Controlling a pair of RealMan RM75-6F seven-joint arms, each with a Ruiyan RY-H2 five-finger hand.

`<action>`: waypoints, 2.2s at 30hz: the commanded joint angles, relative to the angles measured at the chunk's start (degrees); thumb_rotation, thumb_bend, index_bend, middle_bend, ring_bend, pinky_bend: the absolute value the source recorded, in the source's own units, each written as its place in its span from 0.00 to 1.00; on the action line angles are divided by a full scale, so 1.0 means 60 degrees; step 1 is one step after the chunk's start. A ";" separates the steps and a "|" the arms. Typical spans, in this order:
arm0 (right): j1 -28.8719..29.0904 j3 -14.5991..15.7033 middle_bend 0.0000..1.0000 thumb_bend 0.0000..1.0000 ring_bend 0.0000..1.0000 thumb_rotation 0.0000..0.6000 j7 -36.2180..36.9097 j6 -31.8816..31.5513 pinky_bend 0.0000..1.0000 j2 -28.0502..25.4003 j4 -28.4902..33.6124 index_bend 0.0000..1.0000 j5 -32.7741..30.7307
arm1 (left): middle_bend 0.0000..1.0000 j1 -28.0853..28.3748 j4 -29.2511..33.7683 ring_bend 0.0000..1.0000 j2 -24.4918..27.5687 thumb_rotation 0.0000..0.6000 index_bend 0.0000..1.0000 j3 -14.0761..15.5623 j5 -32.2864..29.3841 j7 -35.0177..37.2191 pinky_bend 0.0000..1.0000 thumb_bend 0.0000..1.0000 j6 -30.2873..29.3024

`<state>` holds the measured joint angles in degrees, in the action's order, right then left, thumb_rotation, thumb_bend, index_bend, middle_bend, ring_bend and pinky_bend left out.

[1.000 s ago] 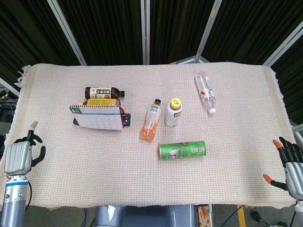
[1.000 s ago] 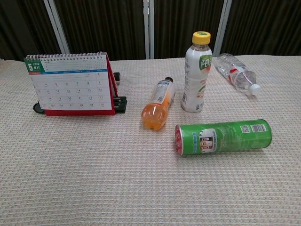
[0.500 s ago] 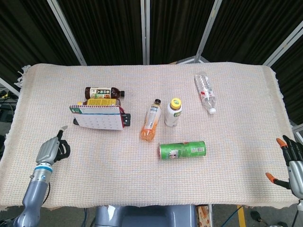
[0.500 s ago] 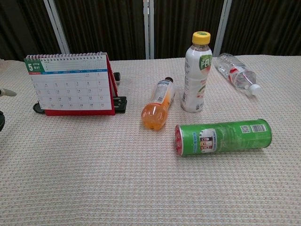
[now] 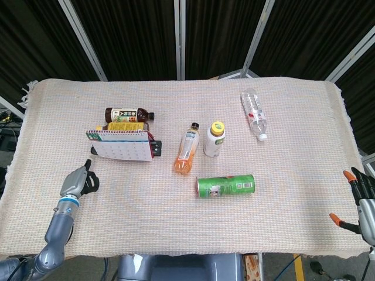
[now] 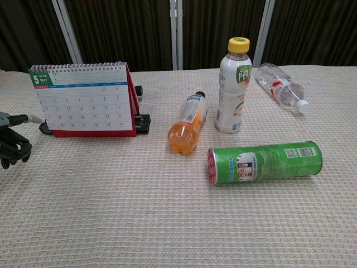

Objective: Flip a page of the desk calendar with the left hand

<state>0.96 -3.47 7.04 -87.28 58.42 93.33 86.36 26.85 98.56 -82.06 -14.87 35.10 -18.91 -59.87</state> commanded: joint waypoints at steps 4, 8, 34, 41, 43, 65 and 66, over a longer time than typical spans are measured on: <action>0.0024 -0.0017 0.00 0.00 0.00 1.00 0.0008 0.0054 0.00 0.0030 -0.0048 0.00 -0.0052 | 0.62 0.0193 -0.0284 0.59 -0.0201 1.00 0.00 0.0085 -0.0265 -0.0081 0.54 0.66 0.0011; 0.0029 -0.0028 0.00 0.00 0.00 1.00 0.0024 0.0070 0.00 0.0037 -0.0058 0.00 -0.0079 | 0.62 0.0295 -0.0494 0.59 -0.0317 1.00 0.00 0.0116 -0.0396 -0.0083 0.54 0.66 0.0050; 0.0000 -0.0039 0.00 0.00 0.00 1.00 0.0078 0.0030 0.00 0.0053 -0.0078 0.00 -0.0088 | 0.62 0.1018 0.0169 0.59 -0.0427 1.00 0.00 0.0007 0.0676 0.0084 0.54 0.66 -0.0399; -0.0001 -0.0021 0.00 0.00 0.00 1.00 0.0026 0.0032 0.00 0.0061 -0.0056 0.00 -0.0061 | 0.59 0.0763 0.0800 0.58 -0.0167 1.00 0.00 0.0135 0.1928 0.0256 0.53 0.66 -0.1219; -0.0016 -0.0018 0.00 0.00 0.00 1.00 0.0020 0.0000 0.00 0.0054 -0.0031 0.00 -0.0044 | 0.55 0.0584 0.0830 0.55 -0.0233 1.00 0.00 0.0159 0.3130 0.0186 0.52 0.66 -0.2273; 0.0026 -0.0057 0.00 0.00 0.00 1.00 0.0072 0.0131 0.00 0.0076 -0.0108 0.00 -0.0178 | 0.00 0.1447 -0.0244 0.06 0.0245 1.00 0.00 -0.0622 0.2625 -0.1345 0.13 0.43 -0.1490; 0.0029 -0.0058 0.00 0.00 0.00 1.00 0.0074 0.0142 0.00 0.0076 -0.0116 0.00 -0.0187 | 0.00 0.1479 -0.0214 0.04 0.0314 1.00 0.00 -0.0657 0.2437 -0.1311 0.12 0.41 -0.1331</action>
<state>1.12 -3.81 7.47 -86.44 58.87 92.65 85.25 34.69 97.16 -81.46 -17.94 53.03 -26.60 -70.83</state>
